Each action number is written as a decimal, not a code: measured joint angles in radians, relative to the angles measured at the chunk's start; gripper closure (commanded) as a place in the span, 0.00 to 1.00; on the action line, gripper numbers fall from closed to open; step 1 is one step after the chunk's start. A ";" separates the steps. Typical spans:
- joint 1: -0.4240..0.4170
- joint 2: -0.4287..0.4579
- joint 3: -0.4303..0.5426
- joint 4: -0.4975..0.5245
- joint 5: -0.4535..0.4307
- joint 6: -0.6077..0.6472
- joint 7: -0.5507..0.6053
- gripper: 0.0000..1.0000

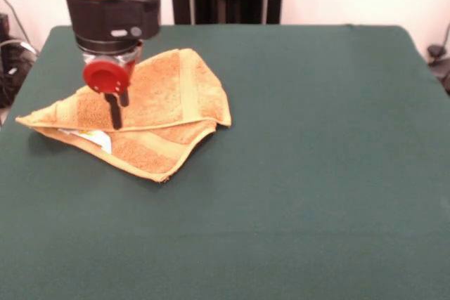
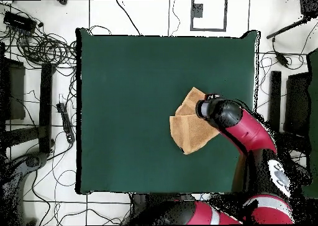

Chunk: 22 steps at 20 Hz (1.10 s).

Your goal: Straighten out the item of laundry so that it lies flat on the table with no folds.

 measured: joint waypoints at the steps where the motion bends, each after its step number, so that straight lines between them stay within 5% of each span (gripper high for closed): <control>1: 0.008 0.006 0.001 0.000 0.008 0.000 0.000 0.00; 22: 0.053 0.165 -0.001 -0.138 0.087 0.069 0.000 0.00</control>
